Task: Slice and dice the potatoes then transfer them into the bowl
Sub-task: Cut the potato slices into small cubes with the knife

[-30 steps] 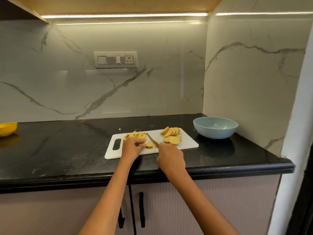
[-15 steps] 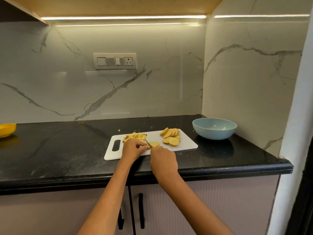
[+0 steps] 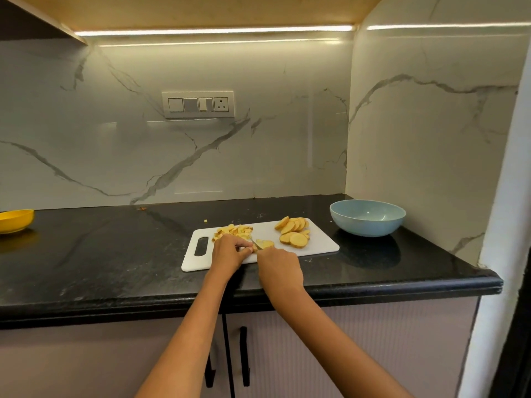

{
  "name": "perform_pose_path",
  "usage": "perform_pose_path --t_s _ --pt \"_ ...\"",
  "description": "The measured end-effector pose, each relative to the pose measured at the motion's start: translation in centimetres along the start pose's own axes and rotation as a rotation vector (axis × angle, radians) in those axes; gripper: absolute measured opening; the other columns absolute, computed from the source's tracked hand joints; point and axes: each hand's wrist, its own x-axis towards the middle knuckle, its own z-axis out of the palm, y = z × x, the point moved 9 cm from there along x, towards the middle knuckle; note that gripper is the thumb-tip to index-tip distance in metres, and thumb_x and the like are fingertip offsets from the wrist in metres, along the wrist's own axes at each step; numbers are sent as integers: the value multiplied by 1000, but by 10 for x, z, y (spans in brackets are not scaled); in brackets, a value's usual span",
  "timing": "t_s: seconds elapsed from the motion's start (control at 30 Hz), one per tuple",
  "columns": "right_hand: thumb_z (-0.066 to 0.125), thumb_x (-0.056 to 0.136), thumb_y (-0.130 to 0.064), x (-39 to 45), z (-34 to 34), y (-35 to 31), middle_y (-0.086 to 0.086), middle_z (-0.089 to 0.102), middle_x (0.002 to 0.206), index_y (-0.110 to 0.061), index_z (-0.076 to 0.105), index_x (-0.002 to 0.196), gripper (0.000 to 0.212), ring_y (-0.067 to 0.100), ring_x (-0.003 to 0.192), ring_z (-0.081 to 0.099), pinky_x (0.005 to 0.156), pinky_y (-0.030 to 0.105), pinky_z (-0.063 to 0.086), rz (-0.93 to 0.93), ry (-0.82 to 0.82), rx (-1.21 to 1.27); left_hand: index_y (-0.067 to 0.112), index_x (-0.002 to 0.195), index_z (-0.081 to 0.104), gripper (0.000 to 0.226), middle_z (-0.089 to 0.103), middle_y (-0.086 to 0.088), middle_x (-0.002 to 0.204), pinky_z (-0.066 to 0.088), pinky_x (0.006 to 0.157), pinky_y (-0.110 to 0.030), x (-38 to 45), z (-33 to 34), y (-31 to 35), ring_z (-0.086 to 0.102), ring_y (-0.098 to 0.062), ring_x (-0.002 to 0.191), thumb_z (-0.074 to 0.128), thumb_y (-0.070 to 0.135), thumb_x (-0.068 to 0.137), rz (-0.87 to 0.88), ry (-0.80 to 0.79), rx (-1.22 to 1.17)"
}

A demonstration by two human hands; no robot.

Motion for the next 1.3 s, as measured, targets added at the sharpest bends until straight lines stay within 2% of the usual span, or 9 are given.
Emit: perform_pose_path --t_s 0.2,0.4,0.5,0.67,0.83,0.93,1.0,1.13,1.3 --pt "46 97 -14 5 7 23 9 60 113 -8 54 118 23 21 99 60 77 27 45 91 6 180 3 110 67 26 63 -13 120 36 98 -21 2 -5 -14 53 -24 118 50 -3 90 -90 67 -30" --pt "46 96 -15 11 13 32 8 62 109 -11 48 123 28 21 96 61 76 29 47 159 94 293 3 103 70 24 69 -12 107 42 83 -18 1 -5 -12 62 -17 97 70 6 79 -89 60 -106" --pt "40 99 -17 19 7 41 8 65 99 -13 44 132 33 20 85 63 68 30 51 179 225 413 6 100 71 22 70 -7 104 39 79 -17 1 1 -4 56 -8 90 71 12 80 -38 -9 -59" --pt "31 102 -22 37 -4 70 8 66 95 -16 43 138 38 19 83 59 65 29 43 238 400 558 8 92 73 17 71 -5 95 39 74 -18 6 5 1 57 -9 83 72 19 79 63 -16 26" --pt "31 103 -25 59 -3 82 9 67 91 -16 41 140 40 19 78 58 62 27 38 232 438 614 12 95 73 19 70 -2 101 35 85 -18 18 11 15 59 -14 99 69 25 82 219 45 152" --pt "30 103 -25 75 -1 86 9 68 89 -17 38 143 41 23 79 61 63 29 39 207 451 570 19 101 71 30 69 3 107 38 96 -26 26 33 23 57 -12 104 66 40 81 294 -129 148" --pt "30 103 -25 86 3 87 9 68 87 -17 36 144 42 21 73 60 62 28 40 180 440 550 24 100 68 34 67 5 106 41 95 -34 33 49 21 54 -13 104 62 50 81 303 -242 256" --pt "32 103 -23 106 8 86 9 66 77 -16 33 145 43 14 60 50 56 27 41 106 411 528 16 98 60 27 61 3 105 37 84 -29 48 52 21 45 -13 97 55 40 87 340 -229 413" --pt "31 103 -22 123 3 90 1 52 66 -14 35 144 42 13 55 47 44 21 30 71 459 456 20 90 53 8 57 5 95 29 81 -30 59 36 9 47 -16 93 52 28 89 354 -125 479"
